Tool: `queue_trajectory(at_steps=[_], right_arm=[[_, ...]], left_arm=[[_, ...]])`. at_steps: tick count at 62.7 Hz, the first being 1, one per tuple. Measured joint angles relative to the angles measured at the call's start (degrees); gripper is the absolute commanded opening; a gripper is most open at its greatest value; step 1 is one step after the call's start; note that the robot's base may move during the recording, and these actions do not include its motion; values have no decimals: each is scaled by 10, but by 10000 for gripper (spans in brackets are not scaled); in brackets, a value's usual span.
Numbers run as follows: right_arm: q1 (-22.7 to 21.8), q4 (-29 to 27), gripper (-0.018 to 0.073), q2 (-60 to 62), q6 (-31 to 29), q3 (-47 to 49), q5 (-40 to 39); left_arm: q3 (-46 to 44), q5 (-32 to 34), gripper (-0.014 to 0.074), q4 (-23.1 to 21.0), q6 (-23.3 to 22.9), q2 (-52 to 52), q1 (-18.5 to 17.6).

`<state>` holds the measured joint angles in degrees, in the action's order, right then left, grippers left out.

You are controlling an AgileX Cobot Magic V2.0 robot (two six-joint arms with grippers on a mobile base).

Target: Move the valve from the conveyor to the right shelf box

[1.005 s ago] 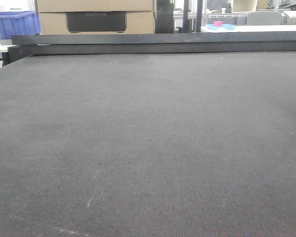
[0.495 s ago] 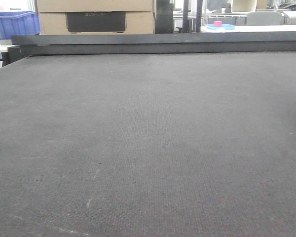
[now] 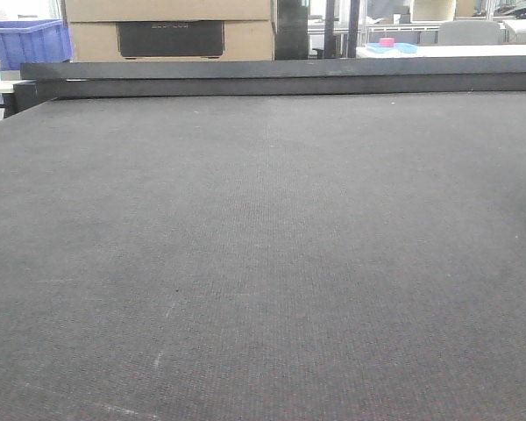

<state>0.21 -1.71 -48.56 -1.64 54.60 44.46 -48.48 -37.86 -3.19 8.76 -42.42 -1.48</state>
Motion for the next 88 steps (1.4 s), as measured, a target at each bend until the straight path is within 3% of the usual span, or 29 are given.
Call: queue_trajectory(at_steps=[88], right_arm=[[0, -3, -164, 39, -1, -27, -34]], left_arm=[[1, 7, -111, -12, -2, 5, 0]])
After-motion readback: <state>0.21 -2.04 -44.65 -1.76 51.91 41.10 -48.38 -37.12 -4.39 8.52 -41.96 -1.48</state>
